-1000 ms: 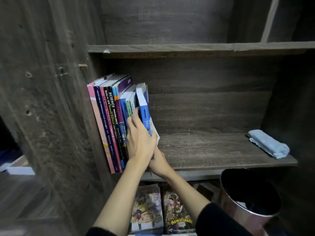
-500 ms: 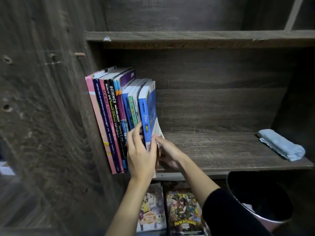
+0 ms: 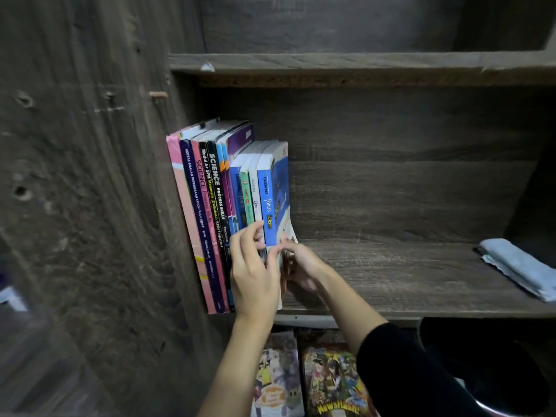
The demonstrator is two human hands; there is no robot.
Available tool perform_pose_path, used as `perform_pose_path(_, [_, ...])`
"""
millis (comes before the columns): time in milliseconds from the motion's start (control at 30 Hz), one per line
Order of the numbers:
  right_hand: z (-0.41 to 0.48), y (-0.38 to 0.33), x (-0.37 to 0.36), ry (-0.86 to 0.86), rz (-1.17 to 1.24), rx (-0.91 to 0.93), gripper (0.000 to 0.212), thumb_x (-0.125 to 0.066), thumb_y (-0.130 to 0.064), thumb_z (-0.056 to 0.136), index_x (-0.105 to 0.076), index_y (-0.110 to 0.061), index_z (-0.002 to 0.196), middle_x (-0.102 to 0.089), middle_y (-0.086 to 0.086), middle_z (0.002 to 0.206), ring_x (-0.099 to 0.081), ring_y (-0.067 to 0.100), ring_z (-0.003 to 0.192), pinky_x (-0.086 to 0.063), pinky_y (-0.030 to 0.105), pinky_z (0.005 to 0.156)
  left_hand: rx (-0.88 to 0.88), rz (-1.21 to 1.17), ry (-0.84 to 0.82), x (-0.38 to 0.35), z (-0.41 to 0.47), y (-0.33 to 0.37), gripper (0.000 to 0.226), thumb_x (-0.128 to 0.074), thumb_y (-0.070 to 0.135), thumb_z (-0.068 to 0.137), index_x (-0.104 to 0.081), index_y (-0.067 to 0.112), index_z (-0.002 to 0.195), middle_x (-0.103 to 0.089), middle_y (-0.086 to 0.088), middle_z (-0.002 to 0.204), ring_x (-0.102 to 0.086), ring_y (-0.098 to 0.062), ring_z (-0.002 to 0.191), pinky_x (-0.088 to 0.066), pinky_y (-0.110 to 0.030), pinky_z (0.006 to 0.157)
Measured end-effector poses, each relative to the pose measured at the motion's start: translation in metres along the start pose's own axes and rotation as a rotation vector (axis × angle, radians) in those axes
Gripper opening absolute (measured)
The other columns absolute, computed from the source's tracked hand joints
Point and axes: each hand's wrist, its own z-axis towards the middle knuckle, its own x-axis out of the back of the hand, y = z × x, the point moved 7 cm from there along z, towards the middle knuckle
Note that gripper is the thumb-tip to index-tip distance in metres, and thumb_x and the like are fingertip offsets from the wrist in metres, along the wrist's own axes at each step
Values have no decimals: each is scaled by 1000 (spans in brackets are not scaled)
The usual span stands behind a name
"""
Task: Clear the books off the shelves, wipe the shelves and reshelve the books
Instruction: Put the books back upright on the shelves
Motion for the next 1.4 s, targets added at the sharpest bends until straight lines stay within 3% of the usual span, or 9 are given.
perform_pose_path(167, [2, -5, -2, 52, -37, 7, 43, -35, -34, 103, -48, -12, 136, -58, 12, 131, -56, 24, 116, -45, 37, 95, 21, -4, 23, 1, 0, -3, 44, -73, -4, 76, -54, 8, 115, -52, -4, 102, -48, 2, 82, -56, -35, 64])
perform_pose_path(333, [-1, -12, -1, 84, -67, 1, 39, -35, -37, 103, -51, -13, 129, -63, 2, 99, -58, 13, 85, -46, 30, 71, 67, 23, 32, 0, 2, 0, 42, -72, -7, 75, -54, 7, 110, -51, -6, 101, -47, 3, 81, -58, -32, 61])
perform_pose_path(500, [-2, -18, 1, 172, -189, 37, 45, -41, -42, 100, -57, -8, 125, -63, 12, 122, -60, 24, 110, -45, 42, 101, 50, 63, 29, -2, 3, 5, 44, -74, -7, 73, -53, 7, 110, -52, -6, 102, -56, -6, 81, -57, -26, 67])
perform_pose_path(700, [-43, -98, 6, 540, -414, 445, 26, -61, -13, 89, -64, -14, 115, -66, 7, 116, -61, 17, 99, -48, 31, 90, 88, 68, 23, -3, 4, 7, 41, -73, -8, 73, -54, 5, 107, -52, -9, 103, -60, -14, 81, -57, -26, 67])
perform_pose_path(800, [-89, -150, -30, 442, -358, 737, 25, -55, -31, 94, -59, -29, 119, -64, -6, 111, -59, 14, 104, -49, 41, 94, 109, 18, -62, 0, 5, 4, 39, -70, -4, 77, -53, 6, 111, -45, -1, 104, -46, 3, 81, -57, -25, 67])
perform_pose_path(867, [-112, -171, -61, 275, -522, 814, 36, -50, -41, 96, -48, -38, 132, -59, -6, 122, -54, 7, 106, -45, 34, 95, 129, -15, -115, 4, 8, 5, 35, -67, -1, 80, -54, 9, 111, -43, 5, 103, -49, 4, 86, -54, -21, 70])
perform_pose_path(1000, [-125, -178, -95, 209, -962, 811, 52, -54, -50, 92, -40, -40, 141, -57, 14, 131, -60, 25, 102, -43, 35, 90, 94, -50, -34, 26, 23, 9, 20, -54, 2, 84, -62, 4, 102, -51, 4, 97, -55, -11, 82, -55, -38, 68])
perform_pose_path(1167, [-125, -170, -94, 310, -1041, 817, 40, -55, -44, 93, -58, -27, 129, -66, 7, 117, -51, 17, 82, -43, 34, 82, -11, 194, 23, 56, 57, 28, 20, -52, 2, 87, -63, 9, 103, -58, -5, 104, -56, -18, 95, -41, -24, 72])
perform_pose_path(1400, [-132, -168, -83, 341, -1027, 837, 38, -51, -38, 95, -57, -26, 131, -66, 8, 110, -51, 11, 63, -39, 29, 81, -258, 717, -133, 36, 95, 46, 50, -66, 6, 69, -62, 13, 118, -51, -15, 126, -42, -34, 121, -39, -51, 91])
